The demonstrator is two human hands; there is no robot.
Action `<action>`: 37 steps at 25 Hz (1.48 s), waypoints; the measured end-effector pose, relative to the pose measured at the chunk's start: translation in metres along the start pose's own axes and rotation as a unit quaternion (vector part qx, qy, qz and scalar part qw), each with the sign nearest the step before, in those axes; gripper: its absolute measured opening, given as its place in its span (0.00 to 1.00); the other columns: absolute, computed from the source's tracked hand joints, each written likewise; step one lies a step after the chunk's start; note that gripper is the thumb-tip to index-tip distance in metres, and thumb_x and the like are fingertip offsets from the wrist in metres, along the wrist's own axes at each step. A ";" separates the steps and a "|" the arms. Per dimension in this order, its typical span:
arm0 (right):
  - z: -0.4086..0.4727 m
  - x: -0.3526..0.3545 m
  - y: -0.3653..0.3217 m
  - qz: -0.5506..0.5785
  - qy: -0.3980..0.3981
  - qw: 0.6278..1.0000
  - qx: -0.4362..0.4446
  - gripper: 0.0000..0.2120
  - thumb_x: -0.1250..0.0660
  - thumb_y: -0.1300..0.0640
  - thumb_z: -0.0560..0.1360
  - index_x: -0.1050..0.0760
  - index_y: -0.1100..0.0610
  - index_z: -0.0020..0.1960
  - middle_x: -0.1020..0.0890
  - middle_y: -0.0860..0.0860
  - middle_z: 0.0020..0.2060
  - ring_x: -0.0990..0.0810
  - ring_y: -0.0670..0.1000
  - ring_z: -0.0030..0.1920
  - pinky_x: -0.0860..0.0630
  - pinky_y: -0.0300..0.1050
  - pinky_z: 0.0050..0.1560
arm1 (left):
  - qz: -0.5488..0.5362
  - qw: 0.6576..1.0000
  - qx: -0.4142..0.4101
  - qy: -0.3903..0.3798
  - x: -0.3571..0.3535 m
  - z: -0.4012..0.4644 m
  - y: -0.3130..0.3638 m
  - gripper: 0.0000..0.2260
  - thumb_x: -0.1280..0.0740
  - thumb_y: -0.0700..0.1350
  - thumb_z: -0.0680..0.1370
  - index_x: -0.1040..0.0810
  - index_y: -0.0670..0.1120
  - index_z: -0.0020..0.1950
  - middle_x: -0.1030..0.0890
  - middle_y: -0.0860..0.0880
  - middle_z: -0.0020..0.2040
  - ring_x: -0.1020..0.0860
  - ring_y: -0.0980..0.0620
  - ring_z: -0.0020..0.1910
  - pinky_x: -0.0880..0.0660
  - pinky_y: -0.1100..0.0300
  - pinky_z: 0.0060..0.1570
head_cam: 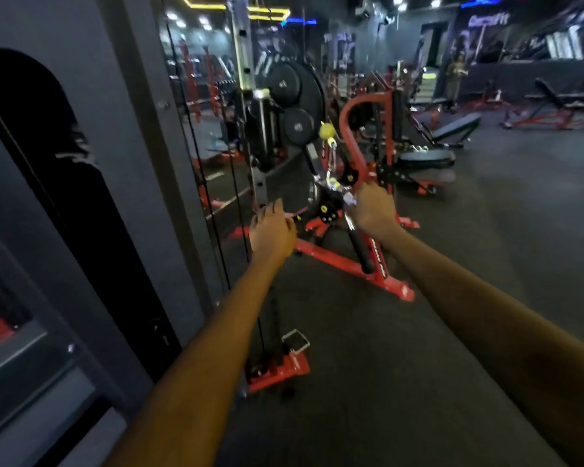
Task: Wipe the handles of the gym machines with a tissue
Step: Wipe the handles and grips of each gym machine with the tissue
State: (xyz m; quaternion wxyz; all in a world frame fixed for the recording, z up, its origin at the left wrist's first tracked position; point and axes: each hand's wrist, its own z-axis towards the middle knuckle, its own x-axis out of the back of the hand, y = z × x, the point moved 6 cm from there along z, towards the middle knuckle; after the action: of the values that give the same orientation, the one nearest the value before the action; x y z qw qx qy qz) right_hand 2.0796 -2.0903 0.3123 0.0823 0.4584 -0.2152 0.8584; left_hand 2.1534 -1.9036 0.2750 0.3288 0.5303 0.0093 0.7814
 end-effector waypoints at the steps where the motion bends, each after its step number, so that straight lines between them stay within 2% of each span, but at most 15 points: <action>1: -0.017 0.004 0.015 -0.013 -0.012 1.000 -0.012 0.14 0.38 0.56 0.76 0.26 0.65 0.56 0.24 0.63 0.56 0.25 0.63 0.57 0.30 0.53 0.56 | 0.004 1.000 -0.002 -0.021 -0.009 -0.012 0.011 0.23 0.41 0.48 0.81 0.37 0.43 0.75 0.30 0.42 0.72 0.33 0.42 0.70 0.36 0.49 0.68; 6: -0.088 0.028 0.091 -0.042 -0.050 0.995 -0.073 0.18 0.39 0.50 0.78 0.26 0.62 0.59 0.26 0.60 0.58 0.29 0.62 0.61 0.35 0.53 0.62 | 0.012 0.997 -0.042 -0.069 -0.047 -0.070 0.072 0.21 0.41 0.52 0.82 0.30 0.43 0.71 0.27 0.42 0.69 0.30 0.42 0.68 0.34 0.49 0.66; 10: -0.133 0.037 0.160 -0.004 -0.050 0.993 -0.103 0.20 0.37 0.48 0.77 0.28 0.59 0.63 0.26 0.59 0.61 0.30 0.60 0.63 0.36 0.54 0.63 | 0.015 0.994 -0.066 -0.090 -0.085 -0.115 0.119 0.20 0.40 0.54 0.81 0.29 0.45 0.69 0.25 0.43 0.66 0.28 0.43 0.66 0.33 0.49 0.64; 15: -0.155 0.057 0.243 -0.018 -0.056 0.995 -0.084 0.18 0.38 0.50 0.77 0.26 0.59 0.62 0.27 0.57 0.62 0.30 0.59 0.63 0.37 0.53 0.64 | 0.014 0.990 -0.078 -0.115 -0.134 -0.152 0.205 0.21 0.40 0.54 0.81 0.29 0.45 0.69 0.25 0.44 0.66 0.28 0.45 0.66 0.36 0.52 0.66; 20: -0.149 0.065 0.318 -0.027 -0.079 0.996 -0.041 0.15 0.40 0.53 0.78 0.26 0.58 0.61 0.26 0.55 0.60 0.30 0.56 0.63 0.36 0.50 0.63 | -0.007 0.993 -0.046 -0.105 -0.166 -0.158 0.285 0.22 0.40 0.55 0.81 0.30 0.46 0.71 0.26 0.46 0.69 0.29 0.46 0.68 0.35 0.52 0.67; 22: -0.138 0.067 0.346 -0.021 -0.080 0.996 -0.028 0.14 0.40 0.56 0.78 0.25 0.57 0.61 0.26 0.54 0.60 0.30 0.56 0.63 0.36 0.51 0.63 | -0.002 0.994 -0.035 -0.103 -0.177 -0.156 0.314 0.22 0.40 0.55 0.81 0.32 0.45 0.72 0.27 0.46 0.69 0.30 0.46 0.69 0.34 0.52 0.67; 28: -0.075 0.058 0.412 0.024 -0.075 0.997 -0.025 0.14 0.39 0.53 0.77 0.23 0.57 0.57 0.24 0.54 0.58 0.29 0.56 0.62 0.36 0.51 0.63 | 0.037 0.993 -0.015 -0.113 -0.229 -0.115 0.367 0.23 0.41 0.55 0.82 0.33 0.45 0.73 0.28 0.45 0.70 0.30 0.46 0.69 0.37 0.53 0.68; 33: 0.006 0.021 0.457 0.044 -0.097 0.994 -0.001 0.13 0.37 0.53 0.76 0.23 0.57 0.56 0.24 0.53 0.59 0.30 0.55 0.64 0.38 0.56 0.67 | 0.007 0.995 0.018 -0.099 -0.280 -0.043 0.395 0.24 0.42 0.56 0.82 0.35 0.45 0.75 0.30 0.46 0.72 0.33 0.47 0.72 0.39 0.53 0.72; 37: 0.091 -0.001 0.479 0.034 -0.078 0.996 0.029 0.13 0.38 0.56 0.76 0.24 0.56 0.58 0.25 0.53 0.60 0.30 0.55 0.64 0.37 0.52 0.65 | 0.004 0.996 0.037 -0.079 -0.312 0.031 0.410 0.24 0.42 0.55 0.82 0.34 0.45 0.74 0.29 0.45 0.71 0.32 0.47 0.71 0.38 0.51 0.71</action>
State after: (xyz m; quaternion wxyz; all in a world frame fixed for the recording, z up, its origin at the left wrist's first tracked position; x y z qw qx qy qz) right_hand 1.9859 -2.5587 0.2149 0.0225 0.5189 -0.2112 0.8280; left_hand 2.0418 -2.3990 0.1806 0.3057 0.6025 0.0102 0.7372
